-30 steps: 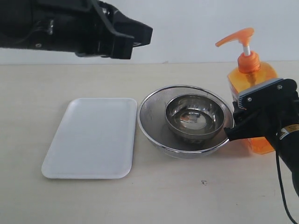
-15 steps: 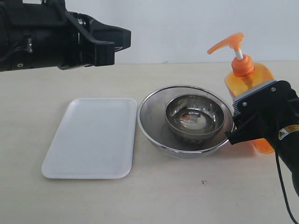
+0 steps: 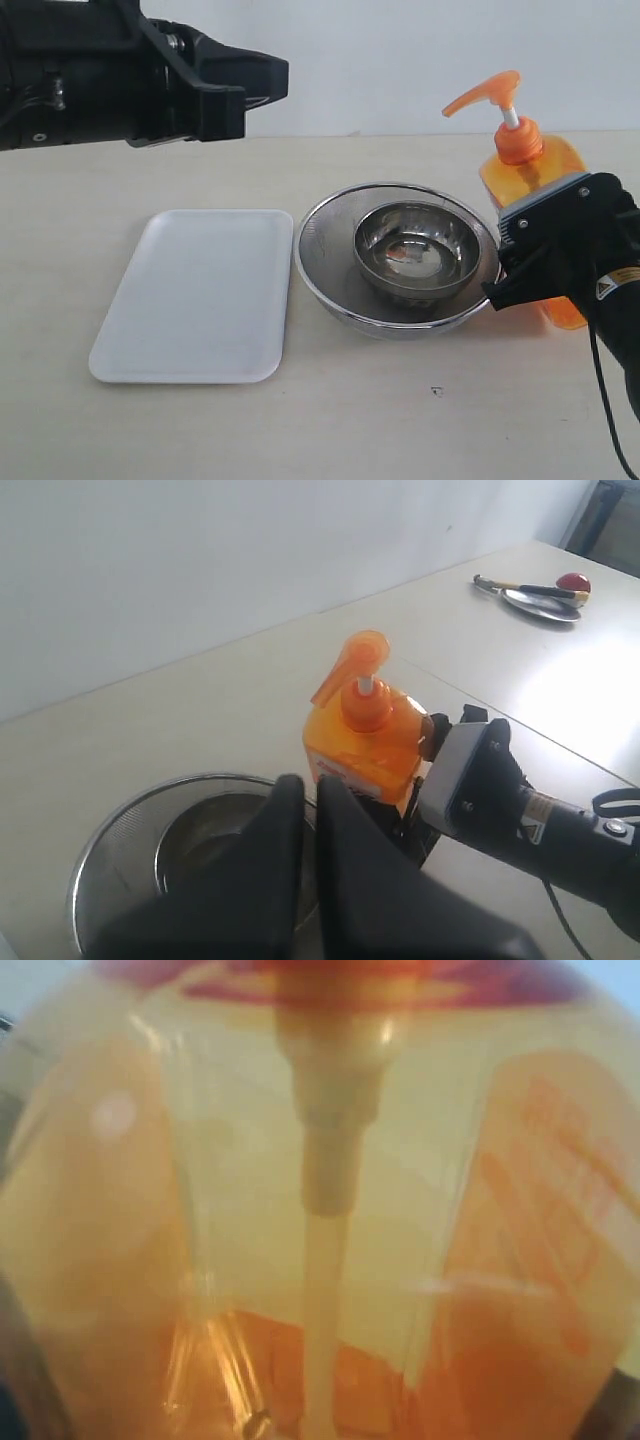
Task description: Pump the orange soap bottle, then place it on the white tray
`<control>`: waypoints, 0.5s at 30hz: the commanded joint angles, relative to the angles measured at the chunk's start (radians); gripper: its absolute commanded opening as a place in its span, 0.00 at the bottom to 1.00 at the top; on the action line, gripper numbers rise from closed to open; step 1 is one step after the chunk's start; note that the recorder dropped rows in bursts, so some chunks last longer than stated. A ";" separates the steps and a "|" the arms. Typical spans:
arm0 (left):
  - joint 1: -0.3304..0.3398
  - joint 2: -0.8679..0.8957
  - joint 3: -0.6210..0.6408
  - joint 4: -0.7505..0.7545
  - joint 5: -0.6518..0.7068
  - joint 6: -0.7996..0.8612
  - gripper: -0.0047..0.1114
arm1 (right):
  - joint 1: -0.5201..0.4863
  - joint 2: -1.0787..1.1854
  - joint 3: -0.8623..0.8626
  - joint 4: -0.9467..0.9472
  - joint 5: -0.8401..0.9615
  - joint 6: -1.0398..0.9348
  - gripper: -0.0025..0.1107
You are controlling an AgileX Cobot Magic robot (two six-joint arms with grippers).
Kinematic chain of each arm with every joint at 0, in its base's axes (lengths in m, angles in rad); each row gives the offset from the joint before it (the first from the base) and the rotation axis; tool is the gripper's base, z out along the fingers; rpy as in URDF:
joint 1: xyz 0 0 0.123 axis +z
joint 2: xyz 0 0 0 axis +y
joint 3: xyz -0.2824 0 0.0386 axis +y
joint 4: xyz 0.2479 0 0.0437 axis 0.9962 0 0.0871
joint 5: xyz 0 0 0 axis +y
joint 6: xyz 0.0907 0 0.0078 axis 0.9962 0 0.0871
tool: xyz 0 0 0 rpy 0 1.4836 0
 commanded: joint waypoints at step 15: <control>0.000 0.432 -0.414 -0.011 0.239 -0.001 0.08 | 0.000 -0.009 -0.001 -0.055 -0.039 -0.072 0.02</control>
